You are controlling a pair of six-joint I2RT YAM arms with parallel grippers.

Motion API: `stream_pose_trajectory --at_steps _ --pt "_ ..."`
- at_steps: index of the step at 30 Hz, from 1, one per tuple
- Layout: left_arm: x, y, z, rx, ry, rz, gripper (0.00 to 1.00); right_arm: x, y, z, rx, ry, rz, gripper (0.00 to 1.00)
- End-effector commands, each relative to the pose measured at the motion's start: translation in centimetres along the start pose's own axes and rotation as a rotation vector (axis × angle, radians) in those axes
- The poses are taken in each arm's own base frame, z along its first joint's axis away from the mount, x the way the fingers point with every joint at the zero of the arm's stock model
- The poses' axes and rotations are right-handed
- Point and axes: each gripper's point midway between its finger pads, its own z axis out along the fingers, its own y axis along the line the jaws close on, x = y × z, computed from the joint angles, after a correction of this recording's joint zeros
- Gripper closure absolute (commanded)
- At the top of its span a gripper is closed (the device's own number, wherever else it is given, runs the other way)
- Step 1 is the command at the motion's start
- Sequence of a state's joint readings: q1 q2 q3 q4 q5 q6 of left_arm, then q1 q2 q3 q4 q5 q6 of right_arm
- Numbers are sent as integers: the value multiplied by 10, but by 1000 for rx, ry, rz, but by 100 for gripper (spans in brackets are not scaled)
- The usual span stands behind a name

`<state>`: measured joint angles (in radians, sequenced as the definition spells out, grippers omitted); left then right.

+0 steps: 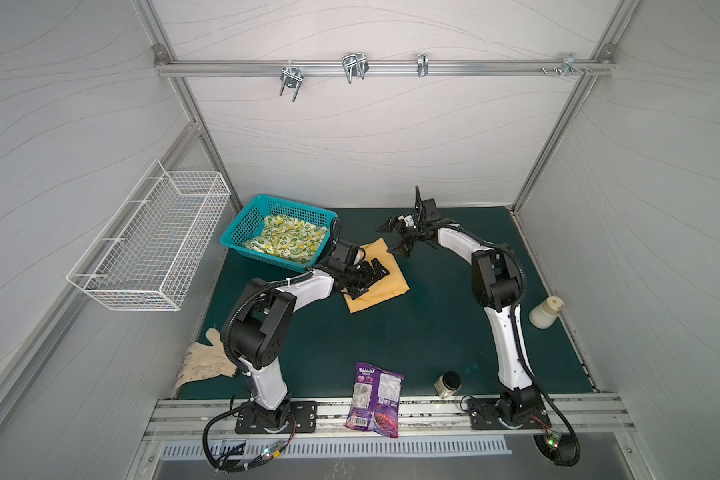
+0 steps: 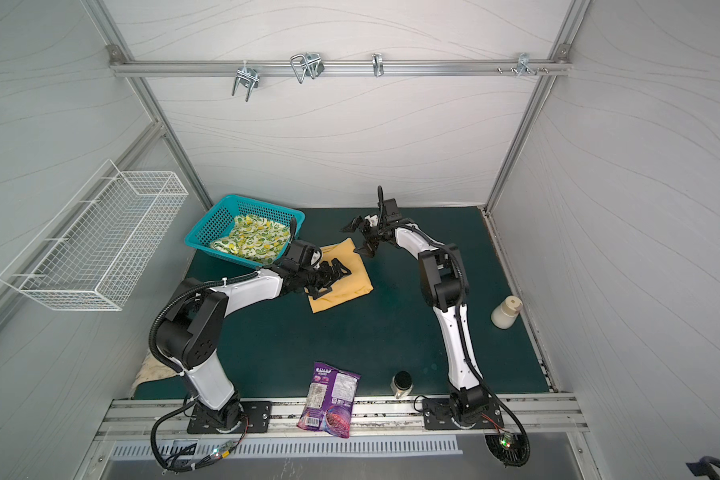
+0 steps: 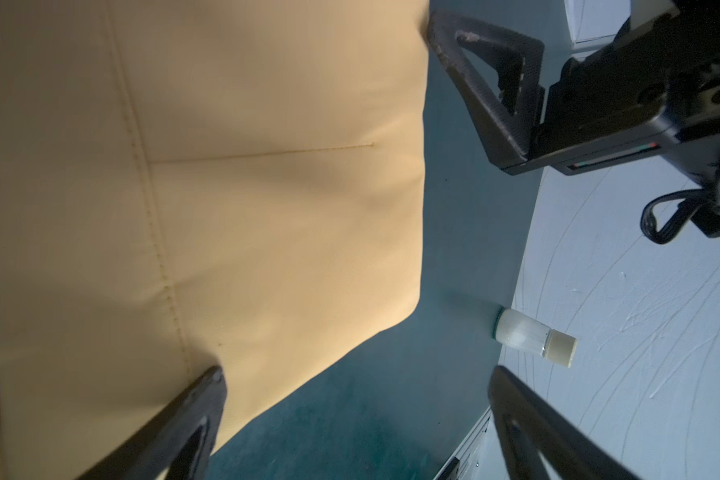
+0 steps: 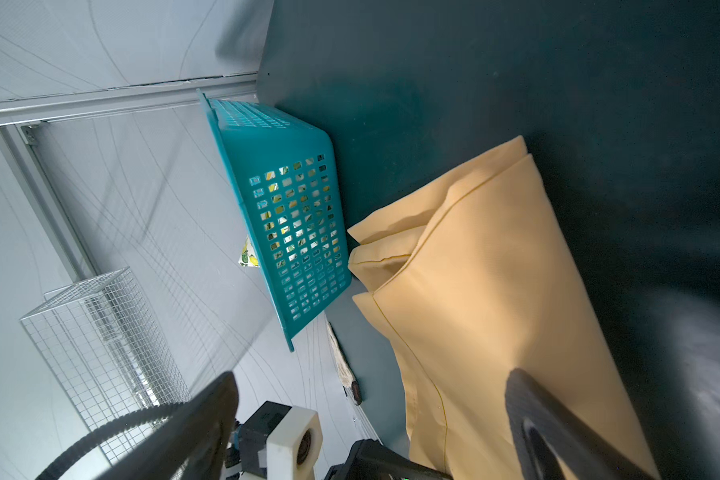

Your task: Fold and stack the skirts

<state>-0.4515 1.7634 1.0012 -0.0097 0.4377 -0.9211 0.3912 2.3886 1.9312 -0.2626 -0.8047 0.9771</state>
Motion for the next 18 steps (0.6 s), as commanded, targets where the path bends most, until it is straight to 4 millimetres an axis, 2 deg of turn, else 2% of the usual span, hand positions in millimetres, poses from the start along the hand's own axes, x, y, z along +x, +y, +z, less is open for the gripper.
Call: stream_pose_trajectory --at_steps 1,5,11,14,18 --pt "4 10 -1 -4 -15 -14 1 -3 3 9 -42 21 7 1" --pt "15 29 6 -30 6 -32 1 1 -15 17 -36 27 43 1" --pt "23 51 16 -67 29 -52 2 12 -45 15 27 6 64 1" --pt "24 60 18 -88 36 -54 2 21 -63 10 68 -6 77 1" --pt "22 72 18 -132 54 -44 2 28 -80 -8 87 -63 93 1"
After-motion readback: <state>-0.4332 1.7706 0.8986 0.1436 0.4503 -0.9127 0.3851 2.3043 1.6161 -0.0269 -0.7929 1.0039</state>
